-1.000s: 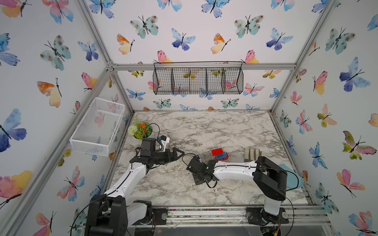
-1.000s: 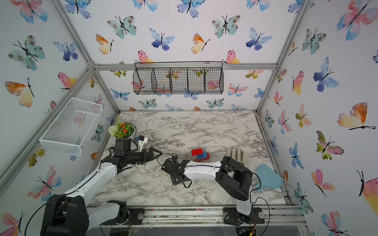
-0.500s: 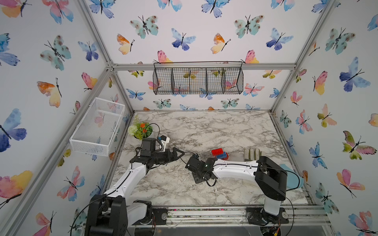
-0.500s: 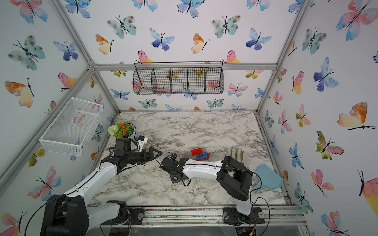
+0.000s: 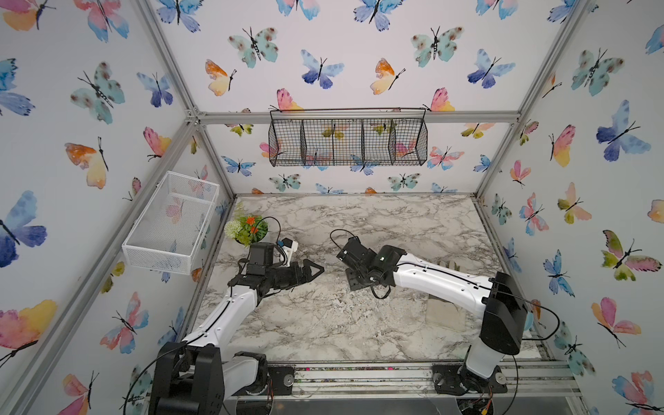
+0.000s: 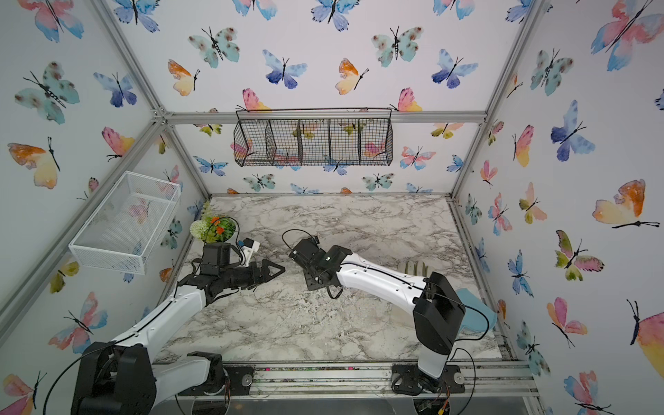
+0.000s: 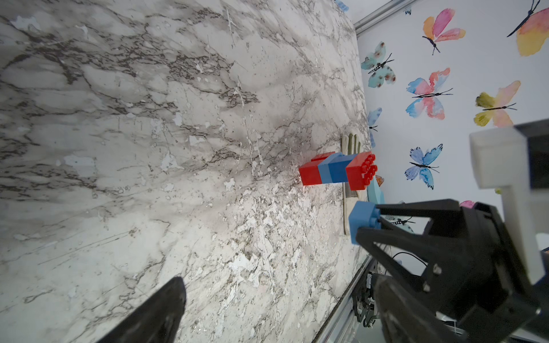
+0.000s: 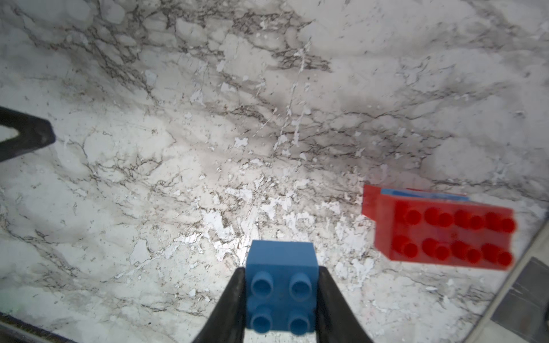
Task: Assemble a giraffe with lego
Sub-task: Pick up the lego brick from the center of the board, then assemble the lego brick with the lego brick.
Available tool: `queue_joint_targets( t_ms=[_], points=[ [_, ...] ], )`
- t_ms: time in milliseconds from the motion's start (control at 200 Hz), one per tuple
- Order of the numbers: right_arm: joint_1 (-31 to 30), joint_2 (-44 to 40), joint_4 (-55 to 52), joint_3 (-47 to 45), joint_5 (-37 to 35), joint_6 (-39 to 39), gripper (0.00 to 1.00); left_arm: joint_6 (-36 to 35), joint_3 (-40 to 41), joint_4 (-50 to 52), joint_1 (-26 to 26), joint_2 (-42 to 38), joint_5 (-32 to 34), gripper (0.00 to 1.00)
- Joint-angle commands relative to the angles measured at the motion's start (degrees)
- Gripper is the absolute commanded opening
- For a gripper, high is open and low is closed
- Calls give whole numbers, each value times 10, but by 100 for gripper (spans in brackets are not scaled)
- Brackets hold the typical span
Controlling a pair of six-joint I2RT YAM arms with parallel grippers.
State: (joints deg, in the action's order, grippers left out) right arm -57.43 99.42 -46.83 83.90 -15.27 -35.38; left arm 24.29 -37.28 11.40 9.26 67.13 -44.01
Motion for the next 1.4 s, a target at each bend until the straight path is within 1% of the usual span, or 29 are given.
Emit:
queue_joint_targets(
  t_ms=[0,70,300,561,1016,1391],
  points=[
    [32,-13,-41,16,-3,37,34,0,4,-2,5,1,-15,98],
    [58,-13,-44,26,11,52,34,0,4,-2,6,1,-15,98],
    [109,7,-69,59,31,81,34,-1,4,-2,11,-2,-17,98],
    [145,3,-70,53,67,100,34,-2,3,-3,23,2,-18,98],
    [169,0,-85,39,99,127,34,-2,3,-3,24,1,-18,98],
    [171,-2,-102,28,93,130,33,-2,3,-3,23,3,-17,98]
  ],
)
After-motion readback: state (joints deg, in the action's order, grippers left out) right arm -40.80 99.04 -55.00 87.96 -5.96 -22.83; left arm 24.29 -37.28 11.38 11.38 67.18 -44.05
